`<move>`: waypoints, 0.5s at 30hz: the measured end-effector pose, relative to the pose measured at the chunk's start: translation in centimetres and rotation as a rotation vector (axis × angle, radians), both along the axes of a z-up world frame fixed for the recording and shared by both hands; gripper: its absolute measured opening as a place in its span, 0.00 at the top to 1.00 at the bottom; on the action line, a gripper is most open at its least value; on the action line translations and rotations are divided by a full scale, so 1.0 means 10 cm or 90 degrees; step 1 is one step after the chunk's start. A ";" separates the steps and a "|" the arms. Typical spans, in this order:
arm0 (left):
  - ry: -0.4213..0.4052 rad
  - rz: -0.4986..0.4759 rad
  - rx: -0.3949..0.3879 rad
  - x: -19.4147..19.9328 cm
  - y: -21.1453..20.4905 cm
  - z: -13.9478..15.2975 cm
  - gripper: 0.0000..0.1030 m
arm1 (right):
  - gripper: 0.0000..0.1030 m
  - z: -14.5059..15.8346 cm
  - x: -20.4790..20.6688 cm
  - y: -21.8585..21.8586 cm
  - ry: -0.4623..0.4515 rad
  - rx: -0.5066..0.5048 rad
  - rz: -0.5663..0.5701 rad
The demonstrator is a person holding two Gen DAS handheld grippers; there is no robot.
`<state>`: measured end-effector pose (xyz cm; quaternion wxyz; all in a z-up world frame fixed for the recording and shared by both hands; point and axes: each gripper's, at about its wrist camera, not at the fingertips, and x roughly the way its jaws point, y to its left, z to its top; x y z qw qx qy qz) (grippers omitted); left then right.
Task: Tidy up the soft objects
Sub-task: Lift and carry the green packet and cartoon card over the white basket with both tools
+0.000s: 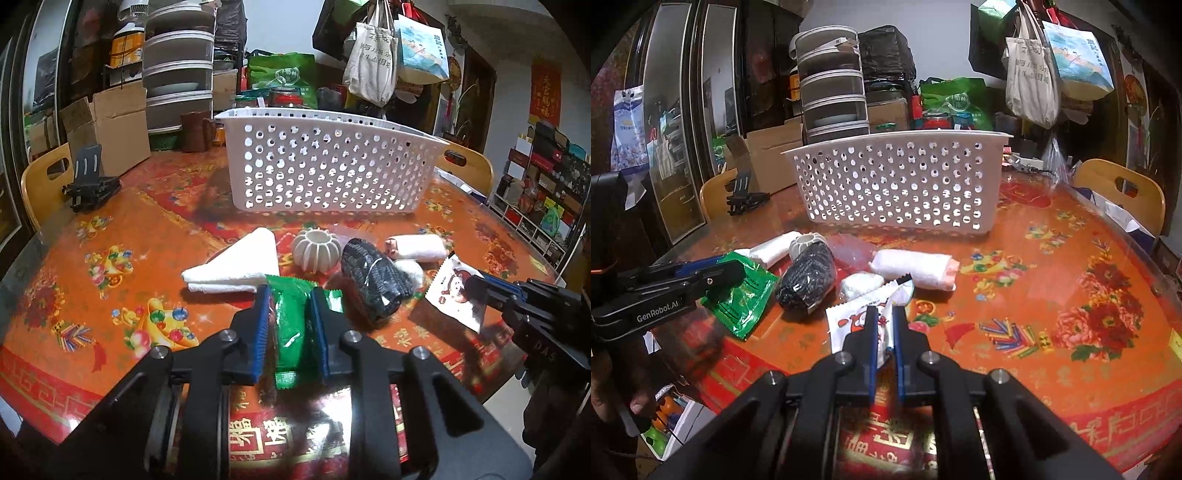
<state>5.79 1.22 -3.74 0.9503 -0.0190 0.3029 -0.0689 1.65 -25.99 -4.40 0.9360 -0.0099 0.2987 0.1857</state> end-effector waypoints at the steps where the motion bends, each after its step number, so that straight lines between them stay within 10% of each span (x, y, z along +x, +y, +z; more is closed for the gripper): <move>1: -0.003 -0.001 0.003 0.00 -0.01 0.03 0.83 | 0.94 0.01 0.00 0.00 -0.001 -0.001 0.000; 15: -0.038 0.029 0.032 0.11 0.02 0.43 0.84 | 0.94 0.25 0.17 -0.11 -0.015 -0.004 -0.020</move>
